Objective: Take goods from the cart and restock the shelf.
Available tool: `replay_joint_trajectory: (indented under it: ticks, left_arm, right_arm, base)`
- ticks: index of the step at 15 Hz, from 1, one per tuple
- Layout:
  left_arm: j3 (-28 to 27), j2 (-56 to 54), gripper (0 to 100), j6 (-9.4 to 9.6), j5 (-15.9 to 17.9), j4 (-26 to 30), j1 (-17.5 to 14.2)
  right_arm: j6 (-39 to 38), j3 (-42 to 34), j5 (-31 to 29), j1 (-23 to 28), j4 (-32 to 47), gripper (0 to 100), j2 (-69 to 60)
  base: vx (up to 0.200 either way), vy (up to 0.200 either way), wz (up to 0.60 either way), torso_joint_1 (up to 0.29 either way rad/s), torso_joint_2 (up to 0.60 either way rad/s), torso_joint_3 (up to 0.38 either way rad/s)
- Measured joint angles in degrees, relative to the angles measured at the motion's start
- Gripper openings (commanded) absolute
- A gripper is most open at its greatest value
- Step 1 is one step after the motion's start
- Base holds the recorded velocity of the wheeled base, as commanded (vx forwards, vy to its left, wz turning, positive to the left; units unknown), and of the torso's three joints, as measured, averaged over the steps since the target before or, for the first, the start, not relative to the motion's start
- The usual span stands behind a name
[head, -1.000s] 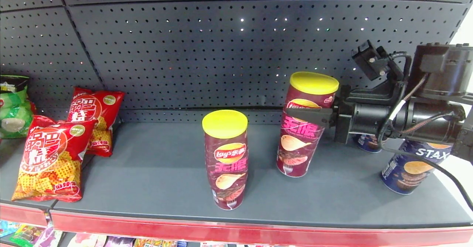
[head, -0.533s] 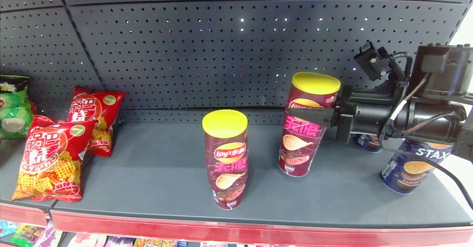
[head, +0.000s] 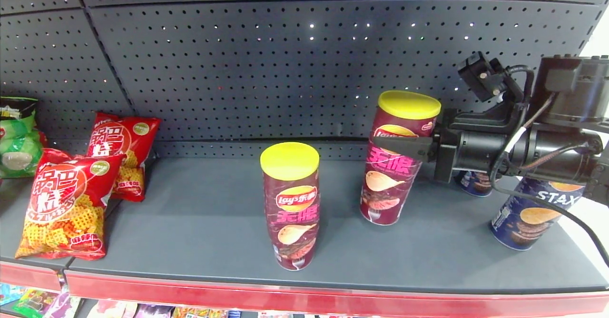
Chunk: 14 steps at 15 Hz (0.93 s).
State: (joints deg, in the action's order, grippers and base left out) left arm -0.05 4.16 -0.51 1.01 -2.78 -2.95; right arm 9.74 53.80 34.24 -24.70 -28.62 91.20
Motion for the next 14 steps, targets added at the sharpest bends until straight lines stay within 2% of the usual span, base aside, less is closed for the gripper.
replay_joint_trajectory:
  ticks: [2, 3, 4, 5, 6, 9, 13, 14]
  left_arm:
    - [0.0, 0.0, 100, 0.69, 7.2, 0.1, 0.3]
    - [-0.1, 0.0, 100, 0.94, 8.2, 0.2, 0.4]
    - [-0.2, -0.1, 100, -0.77, 6.0, 0.6, 0.5]
    - [-0.2, -0.1, 100, -3.64, 1.8, 1.0, 0.5]
    - [-0.2, -0.1, 100, -4.28, 1.0, 1.3, 0.5]
    - [-1.0, -0.1, 100, -3.94, 1.7, 4.6, 1.0]
    - [-1.2, -1.2, 100, 2.10, 2.1, 3.8, 1.9]
    - [-0.8, -2.0, 100, 2.10, 1.8, 3.6, 2.5]
  right_arm:
    - [0.0, 0.0, 0.0, 0.0, 0.0, 0, -0.2]
    - [0.0, 0.0, 0.0, 0.0, 0.0, 0, -0.3]
    - [0.0, 0.0, 0.0, 0.0, 0.0, 0, -0.4]
    - [0.0, -0.1, 0.0, 0.0, 0.0, 0, -0.5]
    - [0.0, -0.1, -0.1, -0.1, 0.0, 0, -0.5]
    - [0.0, -0.2, -0.1, 0.0, 0.0, 0, -0.5]
    - [0.0, 0.0, -0.1, -0.1, 0.0, 0, -0.5]
    - [0.0, 0.0, -0.3, 0.0, 0.0, 0, -0.5]
  base:
    - [0.000, 0.000, 0.00, 0.000, 0.00, 0.000]
    - [0.000, 0.000, 0.00, 0.000, 0.00, 0.000]
    - [0.000, 0.000, 0.00, 0.000, 0.00, 0.000]
    - [0.000, 0.000, 0.00, 0.000, 0.00, 0.000]
    - [0.000, 0.000, 0.00, 0.000, 0.00, 0.000]
    - [0.000, 0.000, 0.00, 0.000, 0.00, 0.000]
    - [0.000, 0.000, 0.00, 0.000, 0.00, 0.000]
    - [0.000, 0.000, 0.00, 0.000, 0.00, 0.000]
